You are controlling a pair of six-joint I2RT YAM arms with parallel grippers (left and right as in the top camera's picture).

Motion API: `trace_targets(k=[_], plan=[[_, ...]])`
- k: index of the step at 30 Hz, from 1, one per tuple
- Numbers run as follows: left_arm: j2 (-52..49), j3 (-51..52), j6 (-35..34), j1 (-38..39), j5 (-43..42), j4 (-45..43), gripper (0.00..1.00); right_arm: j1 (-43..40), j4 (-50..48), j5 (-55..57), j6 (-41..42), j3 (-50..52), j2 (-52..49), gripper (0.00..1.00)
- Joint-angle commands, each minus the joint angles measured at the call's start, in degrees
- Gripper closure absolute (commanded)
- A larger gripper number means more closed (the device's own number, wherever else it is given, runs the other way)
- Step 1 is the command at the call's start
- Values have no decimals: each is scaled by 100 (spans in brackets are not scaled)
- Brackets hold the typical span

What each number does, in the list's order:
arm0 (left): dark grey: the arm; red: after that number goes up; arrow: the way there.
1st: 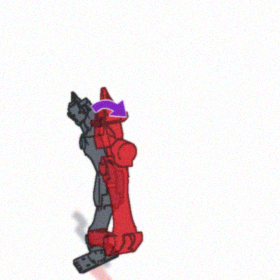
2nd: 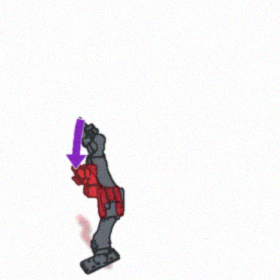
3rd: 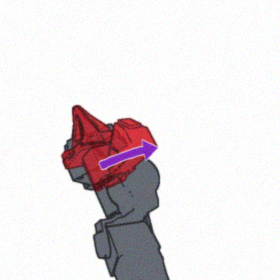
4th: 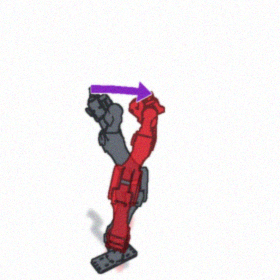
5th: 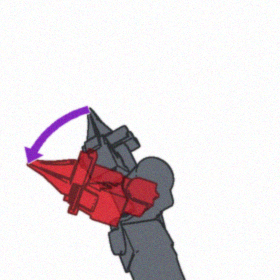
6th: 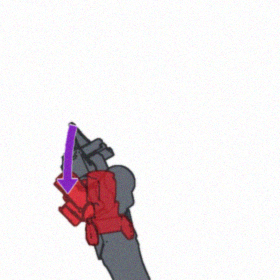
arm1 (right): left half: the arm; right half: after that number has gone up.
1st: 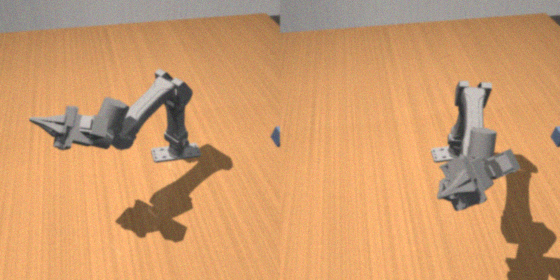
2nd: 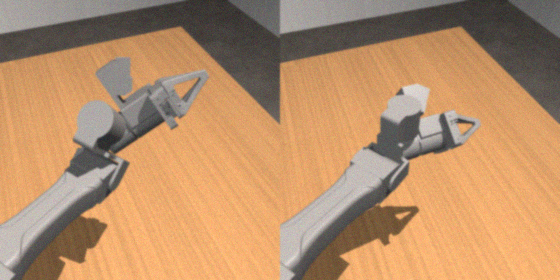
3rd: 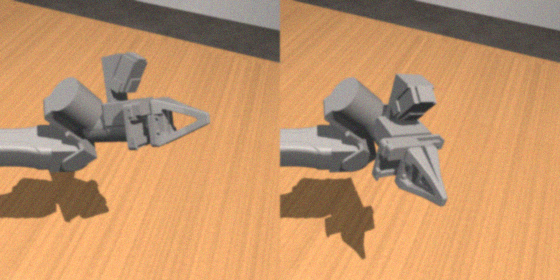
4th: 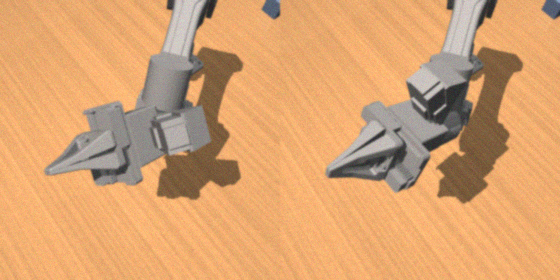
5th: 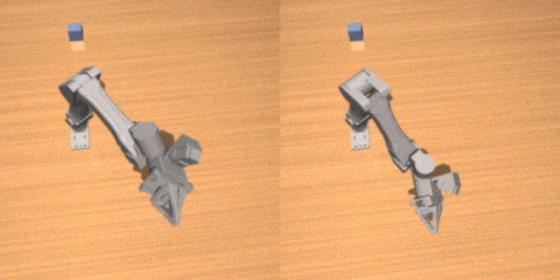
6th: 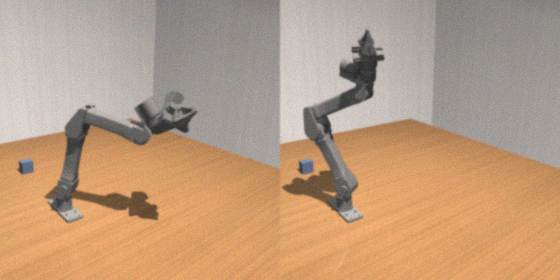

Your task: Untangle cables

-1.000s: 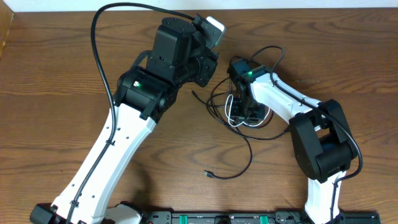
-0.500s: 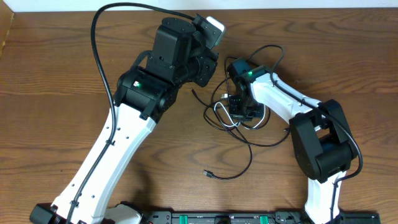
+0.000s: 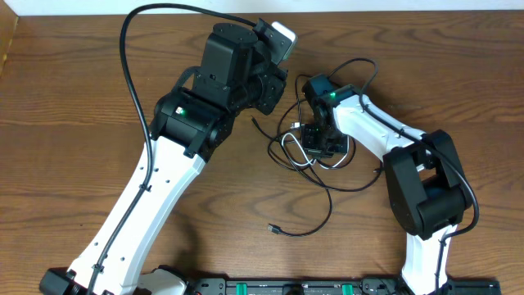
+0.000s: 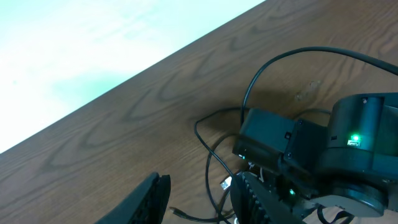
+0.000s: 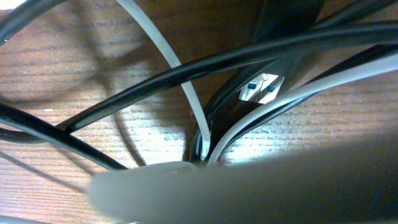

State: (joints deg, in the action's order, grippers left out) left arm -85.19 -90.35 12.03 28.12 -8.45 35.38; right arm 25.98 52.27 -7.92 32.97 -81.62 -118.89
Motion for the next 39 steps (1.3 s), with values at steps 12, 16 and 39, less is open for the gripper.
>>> trace_targets(k=[12,16,39], plan=[[-52,-17,61,-24,275,-9,58,-584,267,160,-494,-1357,1569,99],[-52,-17,61,-24,317,-9,58,-887,411,162,-660,-1576,1971,99],[-52,-17,79,-24,315,-11,57,-1427,1912,431,-1099,-3322,3388,99]])
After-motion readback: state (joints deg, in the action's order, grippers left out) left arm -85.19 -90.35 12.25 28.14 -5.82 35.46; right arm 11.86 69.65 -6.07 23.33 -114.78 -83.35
